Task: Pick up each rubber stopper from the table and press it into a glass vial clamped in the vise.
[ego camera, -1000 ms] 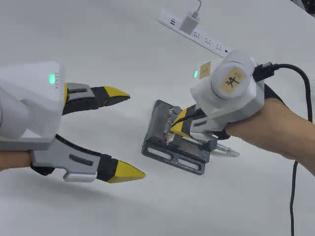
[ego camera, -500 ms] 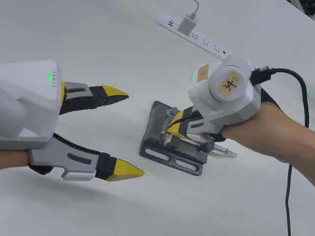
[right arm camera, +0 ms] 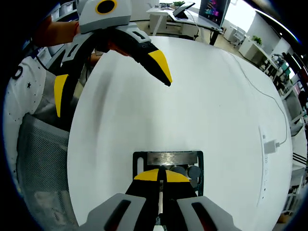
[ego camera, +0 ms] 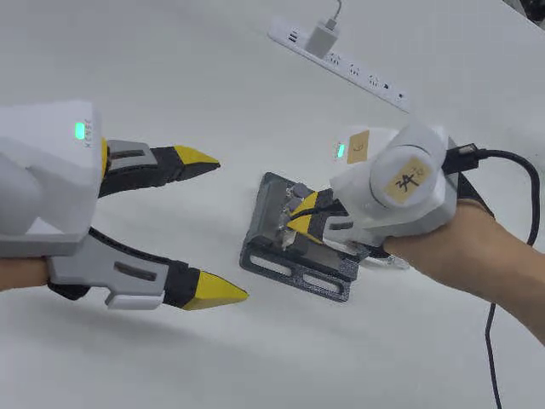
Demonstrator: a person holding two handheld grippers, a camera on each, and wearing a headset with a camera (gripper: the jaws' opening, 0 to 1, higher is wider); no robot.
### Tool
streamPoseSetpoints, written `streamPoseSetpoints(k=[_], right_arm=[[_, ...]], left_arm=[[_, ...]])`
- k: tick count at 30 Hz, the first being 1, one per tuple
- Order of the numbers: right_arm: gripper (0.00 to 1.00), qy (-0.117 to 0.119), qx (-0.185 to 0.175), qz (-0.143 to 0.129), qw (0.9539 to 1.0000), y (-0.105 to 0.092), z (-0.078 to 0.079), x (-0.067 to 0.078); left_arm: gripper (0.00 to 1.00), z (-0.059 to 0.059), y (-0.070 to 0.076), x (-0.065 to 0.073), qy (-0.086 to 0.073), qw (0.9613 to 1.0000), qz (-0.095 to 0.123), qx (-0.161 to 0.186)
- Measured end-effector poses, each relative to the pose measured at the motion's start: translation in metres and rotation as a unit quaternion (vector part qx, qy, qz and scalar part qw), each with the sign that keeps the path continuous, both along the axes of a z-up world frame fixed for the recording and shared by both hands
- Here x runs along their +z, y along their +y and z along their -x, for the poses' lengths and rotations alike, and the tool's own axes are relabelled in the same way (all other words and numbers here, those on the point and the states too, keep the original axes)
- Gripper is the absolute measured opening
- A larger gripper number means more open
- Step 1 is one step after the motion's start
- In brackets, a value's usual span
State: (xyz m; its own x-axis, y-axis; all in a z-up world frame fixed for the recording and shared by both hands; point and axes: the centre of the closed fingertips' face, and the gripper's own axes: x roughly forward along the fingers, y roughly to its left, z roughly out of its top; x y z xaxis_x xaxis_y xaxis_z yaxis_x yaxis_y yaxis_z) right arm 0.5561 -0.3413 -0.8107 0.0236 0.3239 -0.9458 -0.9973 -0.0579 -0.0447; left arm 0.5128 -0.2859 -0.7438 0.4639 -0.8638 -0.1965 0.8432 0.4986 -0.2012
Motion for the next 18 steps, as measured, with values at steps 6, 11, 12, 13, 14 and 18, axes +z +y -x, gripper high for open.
streamPoseSetpoints(k=[6, 11, 12, 13, 14, 18], right_arm=[[0.00, -0.021, 0.011, -0.003, 0.9997, -0.001, 0.002, -0.001], [0.00, -0.045, 0.027, -0.007, 0.9986, -0.001, 0.002, 0.000], [0.00, -0.047, 0.027, -0.008, 0.9985, 0.000, 0.002, 0.001], [0.00, -0.046, 0.025, -0.009, 0.9986, 0.000, 0.001, 0.001], [0.00, -0.043, 0.018, -0.014, 0.9988, 0.000, 0.000, 0.001], [0.00, -0.041, 0.004, -0.029, 0.9987, 0.000, 0.001, 0.003]], left_arm=[[0.78, -0.002, -0.001, 0.003, -0.003, 1.0000, -0.002, 0.001], [0.78, 0.000, -0.003, 0.005, -0.005, 1.0000, -0.004, -0.002], [0.78, 0.001, -0.004, 0.006, -0.006, 0.9999, -0.008, -0.004], [0.78, 0.002, -0.004, 0.006, -0.006, 0.9999, -0.009, -0.004], [0.78, 0.003, -0.004, 0.006, -0.005, 0.9999, -0.009, -0.005], [0.78, 0.008, -0.004, 0.006, -0.002, 0.9997, -0.019, -0.011]])
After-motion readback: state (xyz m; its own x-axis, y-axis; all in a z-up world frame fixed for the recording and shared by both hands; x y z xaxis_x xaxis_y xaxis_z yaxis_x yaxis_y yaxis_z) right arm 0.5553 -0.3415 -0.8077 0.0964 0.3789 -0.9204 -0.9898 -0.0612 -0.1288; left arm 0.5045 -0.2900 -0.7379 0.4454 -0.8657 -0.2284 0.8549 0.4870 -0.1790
